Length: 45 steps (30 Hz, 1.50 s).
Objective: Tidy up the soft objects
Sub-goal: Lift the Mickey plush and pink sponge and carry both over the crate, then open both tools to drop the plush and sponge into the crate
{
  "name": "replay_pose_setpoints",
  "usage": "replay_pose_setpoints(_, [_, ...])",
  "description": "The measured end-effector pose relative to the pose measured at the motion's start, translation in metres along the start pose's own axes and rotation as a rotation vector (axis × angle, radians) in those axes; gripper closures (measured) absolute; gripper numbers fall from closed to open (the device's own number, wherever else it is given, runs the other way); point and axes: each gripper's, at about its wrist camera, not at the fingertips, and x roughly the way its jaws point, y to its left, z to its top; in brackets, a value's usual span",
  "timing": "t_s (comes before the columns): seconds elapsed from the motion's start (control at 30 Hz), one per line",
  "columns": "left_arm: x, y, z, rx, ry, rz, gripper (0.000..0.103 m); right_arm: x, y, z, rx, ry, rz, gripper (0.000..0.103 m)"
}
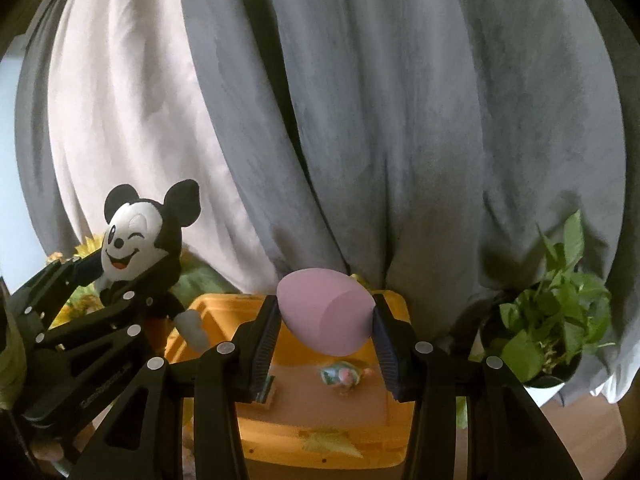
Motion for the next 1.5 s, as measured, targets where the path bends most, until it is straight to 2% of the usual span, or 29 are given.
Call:
replay_pose_setpoints(0.17, [0.031,-0.003,-0.008,0.0,0.043,-0.014,0.043,0.025,-0.006,-0.003,0.009,0.041,-0.002,0.057])
replay_pose_setpoints(0.43, [0.073,-0.013,-0.031,0.003,0.167,-0.057,0.043,0.062,-0.011,-0.015,0.001,0.111,-0.011,0.057])
replay_pose_setpoints(0.77, [0.104,-0.023,-0.044,0.033,0.299,-0.099,0.04,0.093,-0.021,-0.027,-0.003,0.189,-0.017,0.057])
replay_pose_setpoints(0.93, [0.099,-0.025,-0.04,0.053,0.295,-0.057,0.023,0.1,-0.022,-0.029,0.012,0.21,-0.017,0.056])
replay_pose_setpoints(1.0, [0.096,-0.019,-0.042,0.049,0.291,-0.038,0.021,0.1,-0.024,-0.029,0.022,0.218,-0.018,0.055])
replay_pose_setpoints(1.13, [0.084,-0.01,-0.04,0.015,0.292,-0.021,0.018,0.097,-0.026,-0.028,0.029,0.209,-0.045,0.036])
replay_pose_setpoints(1.5, [0.027,0.001,-0.027,-0.052,0.195,0.028,0.013,0.056,-0.024,-0.02,0.038,0.151,-0.076,0.036])
